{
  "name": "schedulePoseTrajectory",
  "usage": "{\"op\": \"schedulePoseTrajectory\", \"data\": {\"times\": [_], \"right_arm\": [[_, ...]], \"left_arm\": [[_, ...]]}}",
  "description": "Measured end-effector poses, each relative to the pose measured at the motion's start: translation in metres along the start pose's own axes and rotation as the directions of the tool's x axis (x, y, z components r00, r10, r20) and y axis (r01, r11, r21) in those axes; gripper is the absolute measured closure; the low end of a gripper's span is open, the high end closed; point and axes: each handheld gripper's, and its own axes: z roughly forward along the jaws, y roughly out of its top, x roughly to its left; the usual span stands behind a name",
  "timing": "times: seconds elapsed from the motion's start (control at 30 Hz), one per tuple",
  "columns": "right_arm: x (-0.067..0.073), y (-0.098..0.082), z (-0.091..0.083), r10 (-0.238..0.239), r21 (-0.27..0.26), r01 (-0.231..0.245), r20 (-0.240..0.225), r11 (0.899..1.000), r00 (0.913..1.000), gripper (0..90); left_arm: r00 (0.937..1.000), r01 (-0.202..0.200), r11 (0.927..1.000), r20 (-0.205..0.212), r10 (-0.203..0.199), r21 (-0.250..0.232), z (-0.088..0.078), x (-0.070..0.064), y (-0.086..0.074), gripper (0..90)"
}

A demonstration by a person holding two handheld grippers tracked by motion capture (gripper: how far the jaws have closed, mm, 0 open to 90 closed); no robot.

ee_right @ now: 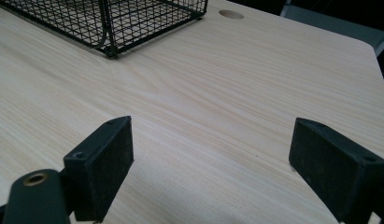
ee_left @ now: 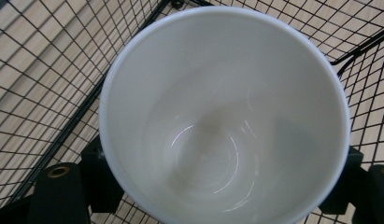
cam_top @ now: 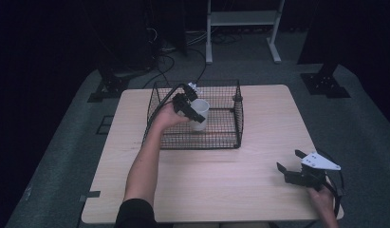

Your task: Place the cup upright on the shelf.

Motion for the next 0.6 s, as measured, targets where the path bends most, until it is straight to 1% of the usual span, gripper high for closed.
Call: {"op": "schedulePoseTrajectory", "data": {"times": [0.17, 0.2, 0.27, 0.4, 0.53, 0.6], "right_arm": [[0.000, 0.000, 0.000, -0.001, -0.001, 0.001, 0.000, 1.000, 1.0000, 13.1], [0.000, 0.000, 0.000, -0.001, -0.001, 0.001, 0.000, 1.000, 1.0000, 13.1], [0.000, 0.000, 0.000, 0.002, -0.002, -0.002, 0.000, 1.000, 1.0000, 13.1], [0.000, 0.000, 0.000, 0.002, -0.003, -0.002, 0.000, 1.000, 1.0000, 13.1], [0.000, 0.000, 0.000, 0.002, -0.003, -0.002, 0.000, 1.000, 1.0000, 13.1], [0.000, 0.000, 0.000, 0.002, -0.004, -0.002, 0.000, 1.000, 1.0000, 13.1]], "left_arm": [[1.0000, -0.005, 0.9999, 0.007, 0.005, 0.014, 0.005, 0.001, 0.000, 21.4], [1.0000, 0.001, 0.9999, 0.008, -0.002, 0.017, 0.007, 0.001, 0.000, 21.3], [1.0000, 0.001, 0.9996, 0.008, -0.001, 0.029, 0.010, 0.002, -0.001, 21.3], [0.9998, 0.011, 0.9993, 0.017, -0.011, 0.037, 0.015, 0.003, -0.002, 21.3], [0.9997, 0.005, 0.9982, 0.024, -0.006, 0.060, 0.021, 0.004, -0.003, 21.3], [0.9995, 0.016, 0.9989, 0.028, -0.018, 0.044, 0.022, 0.004, -0.003, 21.3]]}}
